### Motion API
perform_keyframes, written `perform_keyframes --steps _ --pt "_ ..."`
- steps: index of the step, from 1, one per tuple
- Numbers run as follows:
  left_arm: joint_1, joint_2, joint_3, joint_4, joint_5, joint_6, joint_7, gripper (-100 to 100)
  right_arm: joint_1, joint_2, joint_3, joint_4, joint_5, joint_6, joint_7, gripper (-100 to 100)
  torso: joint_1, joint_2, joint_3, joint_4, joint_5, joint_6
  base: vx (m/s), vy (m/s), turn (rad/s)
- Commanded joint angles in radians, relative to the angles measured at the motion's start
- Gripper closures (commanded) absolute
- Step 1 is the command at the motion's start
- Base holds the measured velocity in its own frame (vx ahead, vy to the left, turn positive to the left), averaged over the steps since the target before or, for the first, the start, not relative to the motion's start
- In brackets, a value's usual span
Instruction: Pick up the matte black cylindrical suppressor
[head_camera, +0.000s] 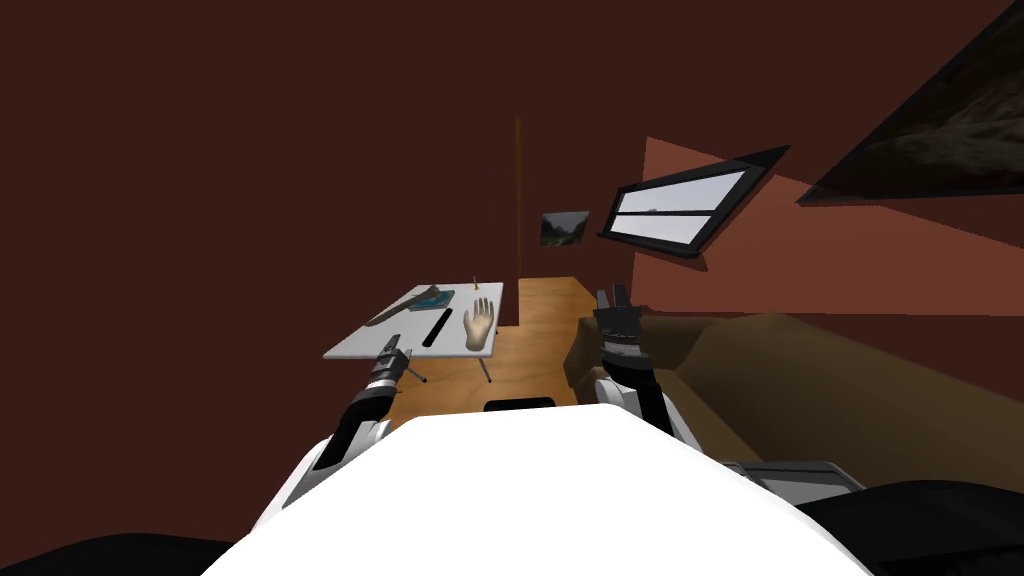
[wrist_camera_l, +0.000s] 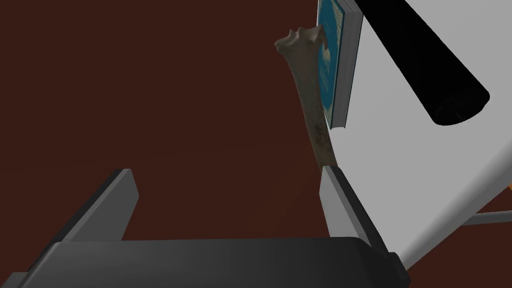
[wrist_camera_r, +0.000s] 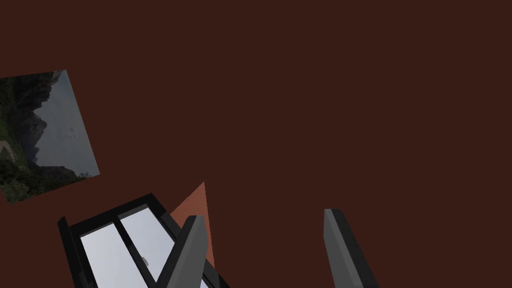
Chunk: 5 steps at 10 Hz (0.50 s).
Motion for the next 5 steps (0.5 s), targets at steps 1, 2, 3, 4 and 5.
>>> perform_keyframes --steps 1,2,3,4,5 --pt "0.010 0.009 0.013 0.018 0.013 0.036 0.013 -100 0.000 0.000 0.000 0.000 0.000 0.000 0.000 0 0.000 0.000 0.000 0.000 0.000 0.000 0.031 -0.140 -0.011" --pt "0.019 0.027 0.038 0.054 0.037 0.077 0.032 -100 0.000 0.000 0.000 0.000 0.000 0.000 0.000 0 0.002 0.001 0.000 0.000 0.000 0.000 0.018 -0.131 -0.057" --pt "0.019 0.027 0.038 0.054 0.037 0.079 0.032 -100 0.000 0.000 0.000 0.000 0.000 0.000 0.000 0 0.003 0.001 0.001 0.000 0.001 0.000 0.017 -0.096 -0.023" --pt "0.027 0.046 0.065 0.092 0.063 0.116 0.049 -100 0.000 0.000 0.000 0.000 0.000 0.000 0.000 0 0.005 0.001 0.001 0.000 0.001 0.000 0.038 -0.107 -0.066" --pt "0.027 0.046 0.065 0.092 0.063 0.124 0.049 -100 0.000 0.000 0.000 0.000 0.000 0.000 0.000 0 0.004 0.000 0.000 0.000 0.001 0.000 0.049 -0.105 -0.026"
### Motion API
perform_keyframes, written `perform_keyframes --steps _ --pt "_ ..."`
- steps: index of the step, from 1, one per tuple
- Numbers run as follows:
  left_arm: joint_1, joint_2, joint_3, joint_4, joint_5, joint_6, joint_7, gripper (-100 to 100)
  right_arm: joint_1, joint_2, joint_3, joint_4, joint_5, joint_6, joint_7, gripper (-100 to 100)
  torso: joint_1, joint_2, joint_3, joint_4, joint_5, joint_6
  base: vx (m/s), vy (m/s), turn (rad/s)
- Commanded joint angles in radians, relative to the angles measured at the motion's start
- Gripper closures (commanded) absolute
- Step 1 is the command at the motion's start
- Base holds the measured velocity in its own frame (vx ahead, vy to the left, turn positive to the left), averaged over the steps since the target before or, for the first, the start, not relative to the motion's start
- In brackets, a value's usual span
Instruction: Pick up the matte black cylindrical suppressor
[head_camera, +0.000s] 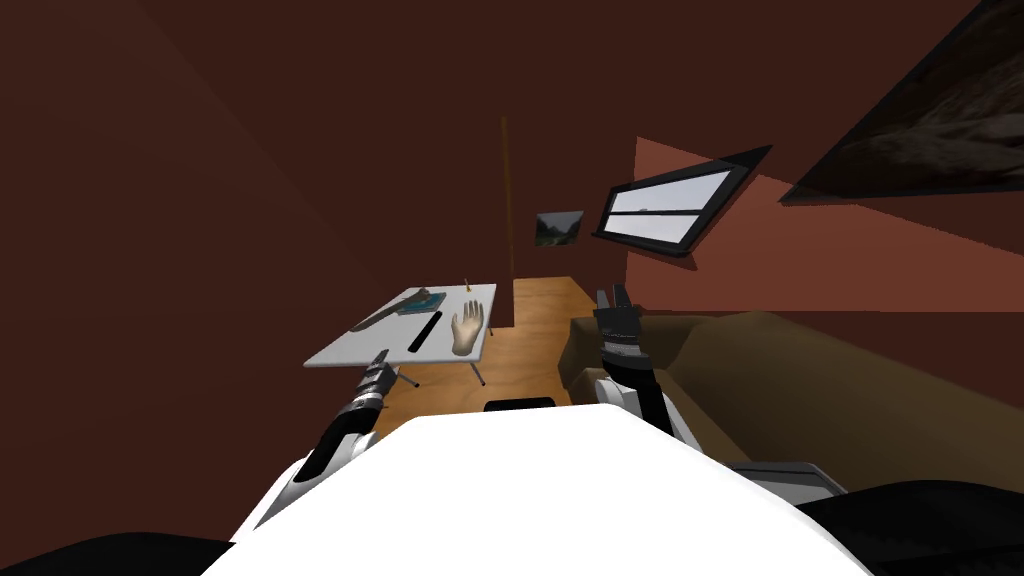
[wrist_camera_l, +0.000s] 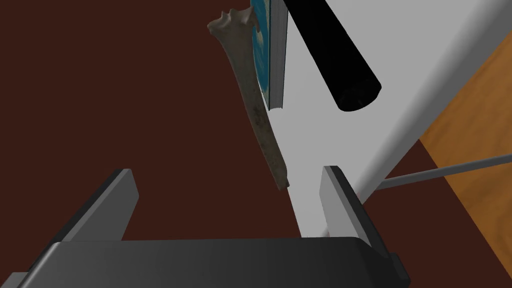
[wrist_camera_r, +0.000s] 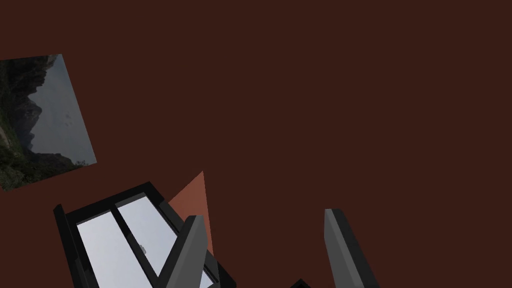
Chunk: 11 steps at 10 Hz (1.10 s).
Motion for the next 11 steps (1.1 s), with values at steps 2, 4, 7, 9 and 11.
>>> perform_keyframes --steps 2,4,7,9,11 --pt "0.014 0.031 0.037 0.034 0.036 0.066 0.026 -100 0.000 0.000 0.000 0.000 0.000 0.000 0.000 0 -0.001 -0.001 -0.001 0.000 0.000 0.000 0.058 -0.111 -0.042" --pt "0.022 0.051 0.067 0.075 0.065 0.114 0.041 -100 0.000 0.000 0.000 0.000 0.000 0.000 0.000 0 -0.001 0.000 0.000 0.000 0.000 0.000 0.051 -0.104 -0.044" --pt "0.036 0.093 0.131 0.160 0.127 0.199 0.066 -100 0.000 0.000 0.000 0.000 0.000 0.000 0.000 0 0.003 -0.002 -0.001 0.000 0.001 0.000 0.090 -0.079 -0.050" --pt "0.043 0.114 0.165 0.197 0.159 0.254 0.077 -100 0.000 0.000 0.000 0.000 0.000 0.000 0.000 0 0.002 -0.004 -0.002 -0.001 0.000 0.000 0.111 -0.083 -0.043" --pt "0.048 0.136 0.200 0.233 0.194 0.310 0.086 -100 0.000 0.000 0.000 0.000 0.000 0.000 0.000 0 0.003 -0.004 -0.002 -0.001 0.001 0.000 0.117 -0.050 -0.044"
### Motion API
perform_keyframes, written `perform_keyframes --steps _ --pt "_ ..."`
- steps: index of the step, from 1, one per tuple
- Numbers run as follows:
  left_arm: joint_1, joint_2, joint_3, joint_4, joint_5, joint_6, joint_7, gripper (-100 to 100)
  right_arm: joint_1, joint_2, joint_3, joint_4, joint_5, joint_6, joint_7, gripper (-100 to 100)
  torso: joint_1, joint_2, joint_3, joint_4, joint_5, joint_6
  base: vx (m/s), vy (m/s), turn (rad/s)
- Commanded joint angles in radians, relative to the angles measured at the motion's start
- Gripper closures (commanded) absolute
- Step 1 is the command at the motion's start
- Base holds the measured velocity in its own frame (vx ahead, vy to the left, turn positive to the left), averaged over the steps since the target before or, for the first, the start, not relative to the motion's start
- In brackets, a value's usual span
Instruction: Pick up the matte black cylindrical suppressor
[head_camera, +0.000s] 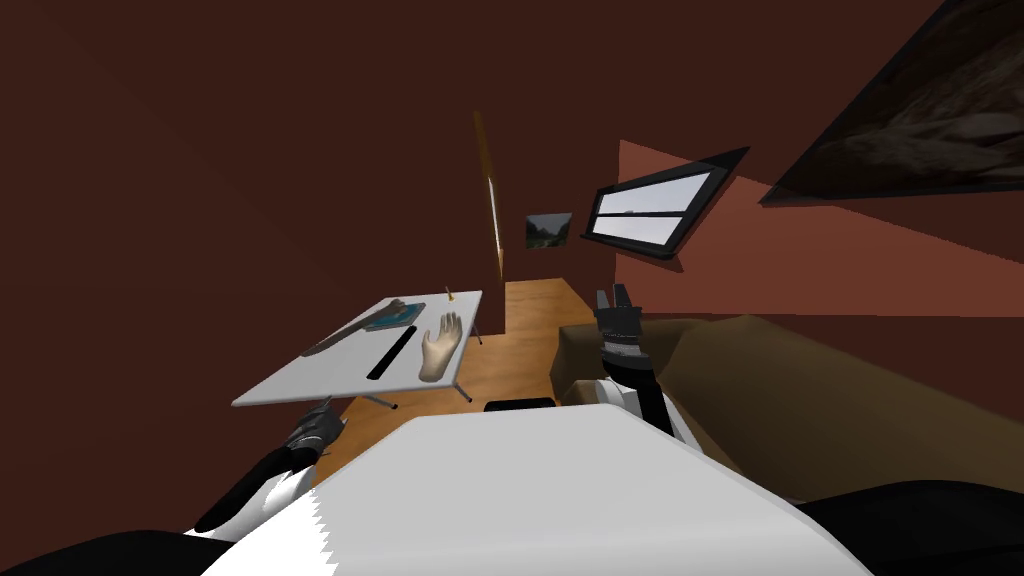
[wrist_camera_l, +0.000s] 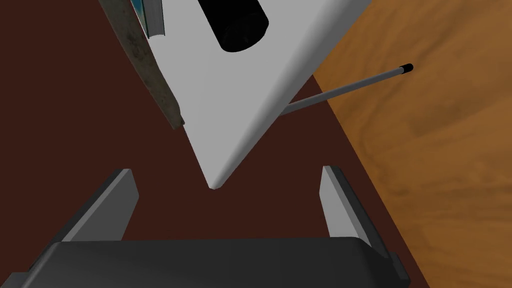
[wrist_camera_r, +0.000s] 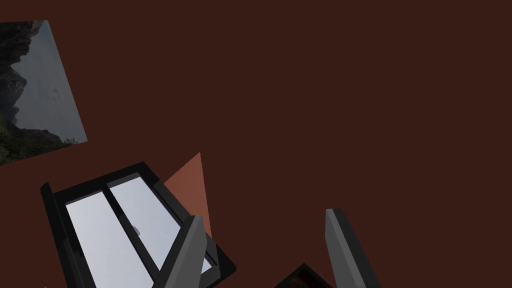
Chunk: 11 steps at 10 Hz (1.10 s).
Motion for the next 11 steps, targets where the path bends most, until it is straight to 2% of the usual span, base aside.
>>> perform_keyframes --steps 1,2,3,4,5,6,7,8,9,10,11 --pt "0.008 0.022 0.014 0.043 0.026 0.027 0.007 -100 0.000 0.000 0.000 0.000 0.000 0.000 0.000 0 0.000 0.000 0.000 0.000 0.000 0.000 0.111 -0.042 -0.022" --pt "0.013 0.043 0.050 0.074 0.061 0.070 0.015 -100 0.000 0.000 0.000 0.000 0.000 0.000 0.000 0 0.000 0.001 0.000 0.000 0.000 0.000 0.133 -0.036 -0.038" --pt "0.013 0.043 0.050 0.088 0.061 0.080 0.015 -100 0.000 0.000 0.000 0.000 0.000 0.000 0.000 0 0.001 0.000 0.000 0.000 0.000 0.000 0.125 -0.033 -0.030" --pt "0.017 0.064 0.085 0.117 0.097 0.127 0.021 -100 0.000 0.000 0.000 0.000 0.000 0.000 0.000 0 0.001 0.000 0.000 0.000 0.000 0.000 0.153 -0.051 -0.045" --pt "0.017 0.064 0.085 0.134 0.097 0.134 0.021 -100 0.000 0.000 0.000 0.000 0.000 0.000 0.000 0 0.000 -0.001 -0.001 0.000 0.000 0.000 0.132 -0.061 -0.026" --pt "0.021 0.084 0.120 0.161 0.131 0.177 0.025 -100 0.000 0.000 0.000 0.000 0.000 0.000 0.000 0 -0.001 0.000 0.000 0.000 0.000 0.000 0.160 -0.055 -0.054" --pt "0.021 0.084 0.120 0.181 0.133 0.189 0.025 -100 0.000 0.000 0.000 0.000 0.000 0.000 0.000 0 0.000 -0.002 -0.001 0.000 0.000 0.000 0.122 -0.001 -0.026" --pt "0.024 0.103 0.155 0.203 0.170 0.231 0.028 -100 0.000 0.000 0.000 0.000 0.000 0.000 0.000 0 0.002 0.000 0.000 0.000 0.000 0.000 0.126 0.019 -0.052" --pt "0.024 0.103 0.155 0.227 0.170 0.243 0.028 -100 0.000 0.000 0.000 0.000 0.000 0.000 0.000 0 0.004 0.000 0.000 0.000 0.001 0.000 0.139 0.019 -0.026" --pt "0.027 0.120 0.190 0.274 0.207 0.275 0.030 -100 0.000 0.000 0.000 0.000 0.000 0.000 0.000 0 0.005 0.000 0.000 0.000 0.001 0.000 0.156 0.022 -0.050" --pt "0.027 0.120 0.190 0.274 0.207 0.297 0.030 -100 0.000 0.000 0.000 0.000 0.000 0.000 0.000 0 0.005 -0.001 -0.001 0.000 0.001 0.000 0.131 0.004 -0.010"
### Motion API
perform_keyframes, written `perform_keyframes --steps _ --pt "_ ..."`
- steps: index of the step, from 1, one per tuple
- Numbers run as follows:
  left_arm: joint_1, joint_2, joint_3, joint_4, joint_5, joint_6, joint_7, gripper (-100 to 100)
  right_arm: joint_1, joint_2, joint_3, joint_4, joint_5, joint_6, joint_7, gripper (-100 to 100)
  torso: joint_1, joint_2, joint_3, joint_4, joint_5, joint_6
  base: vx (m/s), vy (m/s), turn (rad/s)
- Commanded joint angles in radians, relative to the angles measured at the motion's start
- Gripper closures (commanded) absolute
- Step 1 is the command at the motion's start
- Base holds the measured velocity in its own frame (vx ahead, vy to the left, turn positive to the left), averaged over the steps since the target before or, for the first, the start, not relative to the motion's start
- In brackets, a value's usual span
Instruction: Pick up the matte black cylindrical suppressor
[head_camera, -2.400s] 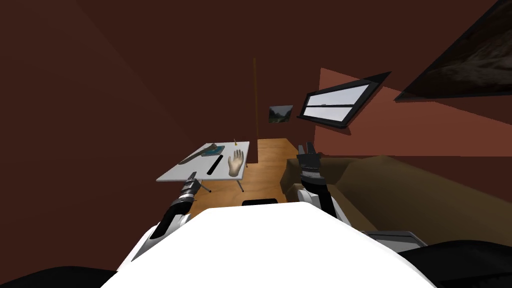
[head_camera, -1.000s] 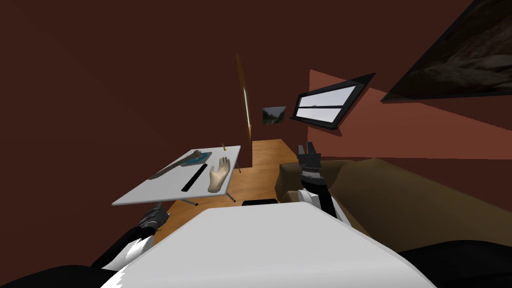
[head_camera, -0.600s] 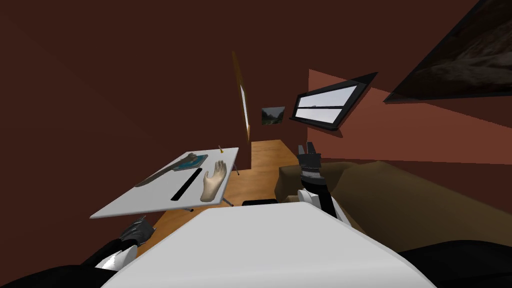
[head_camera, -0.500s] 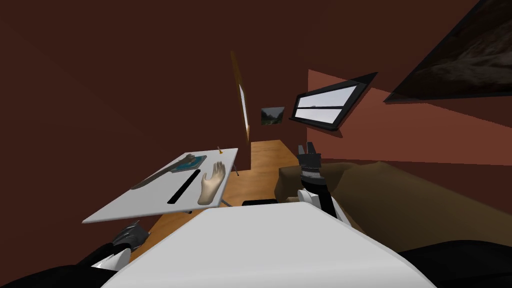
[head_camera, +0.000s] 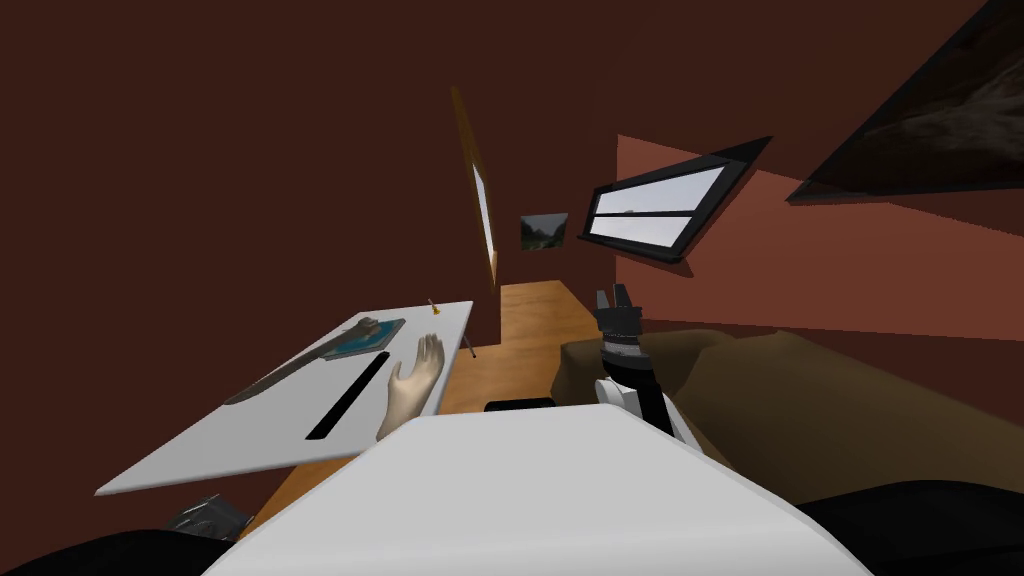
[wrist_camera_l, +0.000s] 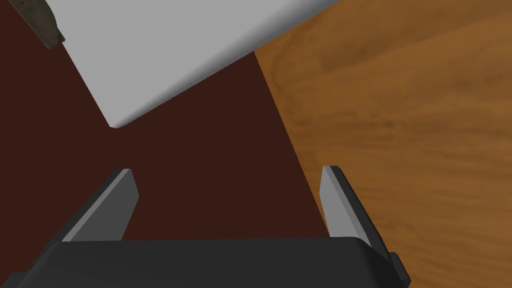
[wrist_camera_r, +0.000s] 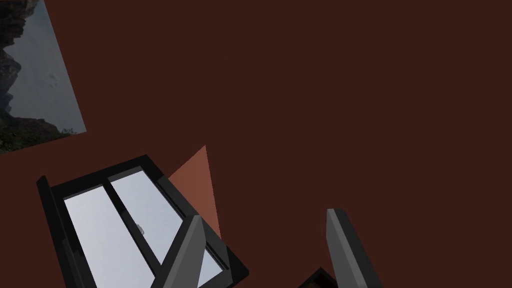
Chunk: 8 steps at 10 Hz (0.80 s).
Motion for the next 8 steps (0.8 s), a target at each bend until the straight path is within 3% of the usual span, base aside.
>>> perform_keyframes --steps 1,2,3,4,5,6,7,8 --pt "-0.004 0.023 0.038 0.050 0.043 0.050 0.000 -100 0.000 0.000 0.000 0.000 0.000 0.000 0.000 0 0.000 0.000 0.000 0.000 0.000 0.000 0.150 0.012 -0.038" --pt "-0.004 0.023 0.038 0.063 0.043 0.070 0.000 -100 0.000 0.000 0.000 0.000 0.000 0.000 0.000 0 0.001 -0.001 0.000 0.000 0.000 0.000 0.156 0.008 -0.027" --pt "-0.003 0.038 0.071 0.091 0.080 0.103 -0.001 -100 0.000 0.000 0.000 0.000 0.000 0.000 0.000 0 0.000 -0.001 -0.001 0.000 0.000 0.000 0.174 0.014 -0.038" --pt "-0.003 0.038 0.071 0.108 0.080 0.122 -0.001 -100 0.000 0.000 0.000 0.000 0.000 0.000 0.000 0 0.000 -0.002 -0.001 0.000 0.000 0.000 0.121 0.008 -0.024" --pt "-0.002 0.052 0.103 0.133 0.116 0.163 -0.002 -100 0.000 0.000 0.000 0.000 0.000 0.000 0.000 0 0.000 0.000 0.000 0.000 0.000 0.000 0.143 0.014 -0.041" --pt "-0.002 0.052 0.103 0.152 0.116 0.173 -0.002 -100 0.000 0.000 0.000 0.000 0.000 0.000 0.000 0 0.000 -0.001 0.000 0.000 0.000 0.000 0.156 0.009 -0.021" --pt "-0.002 0.066 0.135 0.184 0.150 0.214 -0.004 -100 0.000 0.000 0.000 0.000 0.000 0.000 0.000 0 0.000 -0.001 -0.001 0.000 0.000 0.000 0.143 0.012 -0.033" --pt "-0.002 0.066 0.135 0.195 0.150 0.222 -0.004 -100 0.000 0.000 0.000 0.000 0.000 0.000 0.000 0 0.000 -0.001 0.000 0.000 0.000 0.000 0.126 0.010 -0.026"
